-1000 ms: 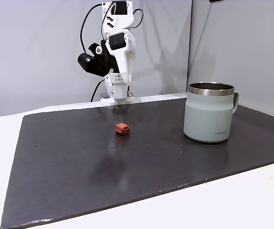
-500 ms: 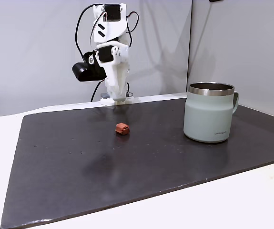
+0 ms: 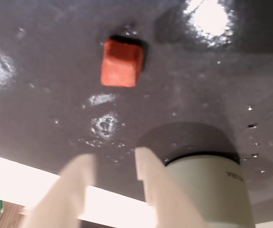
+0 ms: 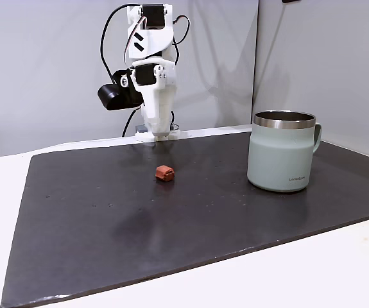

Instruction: Grasp a cube and put it in the cup.

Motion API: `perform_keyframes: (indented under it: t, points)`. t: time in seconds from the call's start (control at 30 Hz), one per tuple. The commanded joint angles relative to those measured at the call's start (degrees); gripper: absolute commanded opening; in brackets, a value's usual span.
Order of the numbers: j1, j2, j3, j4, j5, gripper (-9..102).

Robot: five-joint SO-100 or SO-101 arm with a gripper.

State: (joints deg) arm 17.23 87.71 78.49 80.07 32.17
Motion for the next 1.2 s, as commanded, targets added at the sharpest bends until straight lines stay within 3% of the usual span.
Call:
perform_keyframes:
  t: [0.0, 0.63, 1.17]
  points:
    - [-0.2, 0.4, -3.3, 0.3, -0.7, 21]
    - [0.4, -5.7, -3.9, -0.6, -0.6, 25]
    - [-0.8, -19.4, -14.2, 1.8, -1.0, 25]
